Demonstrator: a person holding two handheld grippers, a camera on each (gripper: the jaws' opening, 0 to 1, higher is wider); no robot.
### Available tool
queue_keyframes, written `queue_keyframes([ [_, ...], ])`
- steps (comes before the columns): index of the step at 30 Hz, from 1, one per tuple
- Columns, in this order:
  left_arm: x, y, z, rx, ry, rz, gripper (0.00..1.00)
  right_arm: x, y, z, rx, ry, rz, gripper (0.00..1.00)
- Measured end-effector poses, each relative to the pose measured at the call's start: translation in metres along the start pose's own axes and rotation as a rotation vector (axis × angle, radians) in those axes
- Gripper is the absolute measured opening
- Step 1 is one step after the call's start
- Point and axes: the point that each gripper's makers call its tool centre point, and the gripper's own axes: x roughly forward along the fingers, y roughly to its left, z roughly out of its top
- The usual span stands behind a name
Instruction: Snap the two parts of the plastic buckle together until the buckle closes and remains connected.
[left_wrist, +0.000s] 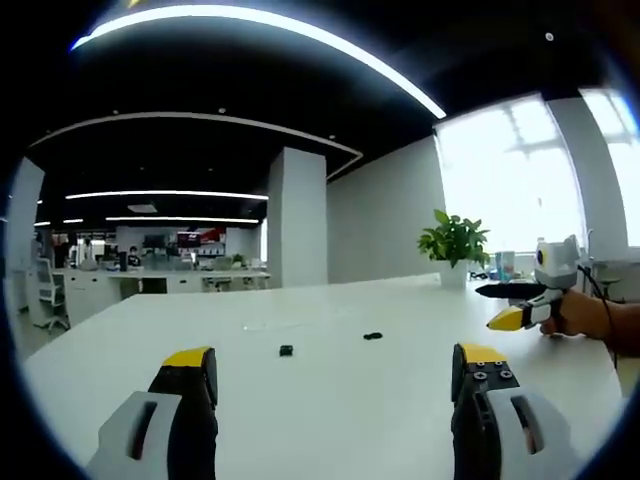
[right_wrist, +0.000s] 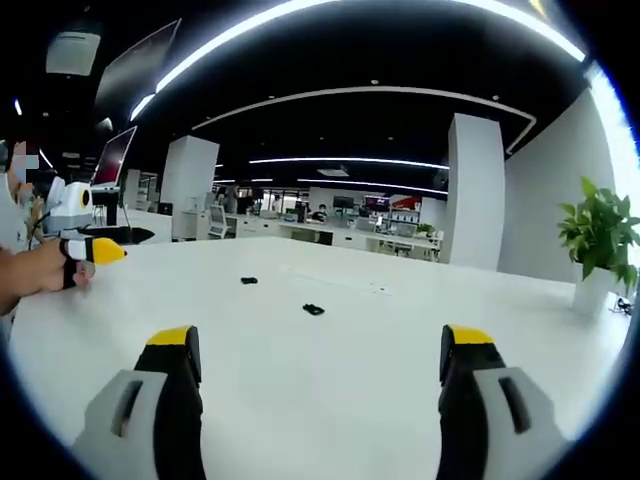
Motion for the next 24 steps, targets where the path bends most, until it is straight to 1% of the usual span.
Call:
queue_keyframes([
  [2,0.009,0.015,0.000,-0.024,0.003,0.009,0.99,0.006,-0.003,-0.001,0.005,0.006,-0.002,1.00],
  [7,0.030,0.042,0.004,-0.064,-0.001,0.027,0.99,0.021,-0.013,0.001,0.001,0.011,-0.027,1.00],
  [11,0.040,0.048,0.007,-0.066,-0.003,0.031,0.99,0.030,-0.018,-0.001,0.013,0.016,-0.032,1.00],
  [15,0.051,0.058,0.010,-0.061,-0.002,0.030,0.99,0.040,-0.026,-0.001,-0.003,0.028,-0.045,0.99],
  [17,0.054,0.064,0.011,-0.062,-0.003,0.037,0.99,0.044,-0.031,-0.002,-0.003,0.031,-0.052,0.99],
  [20,0.056,0.069,0.012,-0.072,-0.008,0.039,0.99,0.050,-0.036,-0.005,0.022,0.036,-0.056,0.98],
  [24,0.058,0.074,0.018,-0.073,-0.030,0.048,0.99,0.055,-0.045,-0.001,0.025,0.028,-0.080,0.98],
])
